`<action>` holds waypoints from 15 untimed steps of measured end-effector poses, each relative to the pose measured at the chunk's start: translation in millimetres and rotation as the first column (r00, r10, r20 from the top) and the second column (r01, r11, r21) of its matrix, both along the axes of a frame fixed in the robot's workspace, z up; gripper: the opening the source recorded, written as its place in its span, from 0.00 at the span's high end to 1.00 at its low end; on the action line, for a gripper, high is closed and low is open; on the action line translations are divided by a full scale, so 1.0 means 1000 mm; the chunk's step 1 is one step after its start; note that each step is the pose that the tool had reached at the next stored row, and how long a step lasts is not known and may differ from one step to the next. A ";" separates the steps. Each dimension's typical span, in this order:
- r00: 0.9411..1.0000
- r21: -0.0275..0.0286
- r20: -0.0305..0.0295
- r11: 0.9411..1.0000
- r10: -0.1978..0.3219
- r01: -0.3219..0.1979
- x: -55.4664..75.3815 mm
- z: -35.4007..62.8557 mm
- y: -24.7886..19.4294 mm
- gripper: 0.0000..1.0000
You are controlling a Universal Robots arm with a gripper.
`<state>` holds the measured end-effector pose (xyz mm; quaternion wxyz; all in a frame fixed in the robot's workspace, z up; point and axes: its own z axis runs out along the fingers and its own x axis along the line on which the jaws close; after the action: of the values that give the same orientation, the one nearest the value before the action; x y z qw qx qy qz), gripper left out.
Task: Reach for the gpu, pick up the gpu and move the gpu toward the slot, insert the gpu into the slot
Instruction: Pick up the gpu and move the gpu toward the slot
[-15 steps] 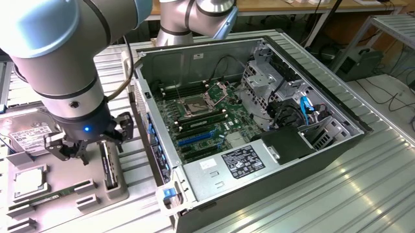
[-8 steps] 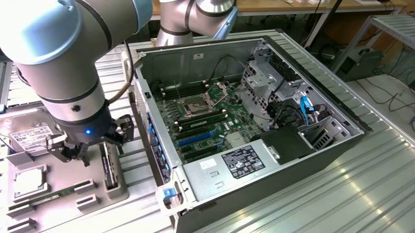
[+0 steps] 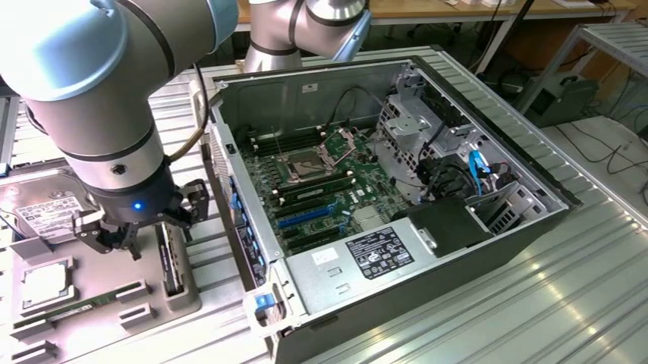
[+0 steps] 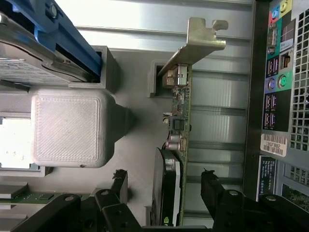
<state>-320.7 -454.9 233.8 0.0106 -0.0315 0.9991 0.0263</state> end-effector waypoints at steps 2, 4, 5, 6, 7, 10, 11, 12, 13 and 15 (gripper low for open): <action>1.000 0.000 0.000 1.000 -0.003 0.003 0.000 0.0000 0.0000 0.42; 1.000 0.000 0.000 1.000 -0.027 0.027 0.000 -0.0003 0.0000 0.55; 0.999 0.000 0.000 0.999 -0.041 0.041 0.000 -0.0004 0.0000 0.55; 0.999 0.000 0.000 0.999 -0.045 0.045 0.000 -0.0004 0.0000 0.55; 0.999 0.000 0.000 0.999 -0.047 0.047 0.000 -0.0004 0.0000 0.55; 0.999 0.000 0.000 0.999 -0.048 0.048 0.000 -0.0005 0.0000 0.55; 0.999 0.000 0.000 0.999 -0.048 0.048 0.000 -0.0005 0.0000 0.55; 0.999 0.000 0.000 0.999 -0.048 0.048 0.000 -0.0005 0.0000 0.56; 0.999 0.000 0.000 0.999 -0.048 0.048 0.000 -0.0004 0.0000 0.56; 0.999 0.000 0.000 0.999 -0.048 0.048 0.000 -0.0004 0.0000 0.64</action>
<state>-320.5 -454.9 233.4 0.0113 -0.0073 0.9996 0.0261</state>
